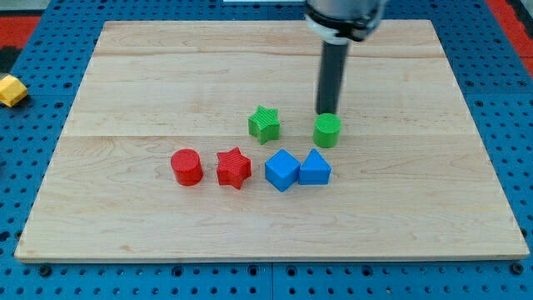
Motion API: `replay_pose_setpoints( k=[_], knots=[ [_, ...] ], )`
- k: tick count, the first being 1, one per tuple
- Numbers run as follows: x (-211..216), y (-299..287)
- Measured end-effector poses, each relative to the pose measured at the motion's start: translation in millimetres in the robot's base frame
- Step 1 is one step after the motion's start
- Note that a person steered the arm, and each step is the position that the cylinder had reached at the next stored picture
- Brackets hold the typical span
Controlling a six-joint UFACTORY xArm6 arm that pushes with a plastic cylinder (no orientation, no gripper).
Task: Place the green star diagonally to the top left of the red circle
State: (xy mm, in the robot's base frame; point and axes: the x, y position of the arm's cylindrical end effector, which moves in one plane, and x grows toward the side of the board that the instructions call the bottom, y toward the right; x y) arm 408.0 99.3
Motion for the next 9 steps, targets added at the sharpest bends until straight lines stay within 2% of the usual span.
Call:
replay_pose_setpoints(
  k=[1, 2, 3, 4, 5, 7, 8, 9],
  knots=[
    [39, 45],
    [49, 0],
    [26, -99],
    [18, -171],
    [7, -184],
    [-54, -253],
    [-85, -161],
    [-89, -58]
  ],
)
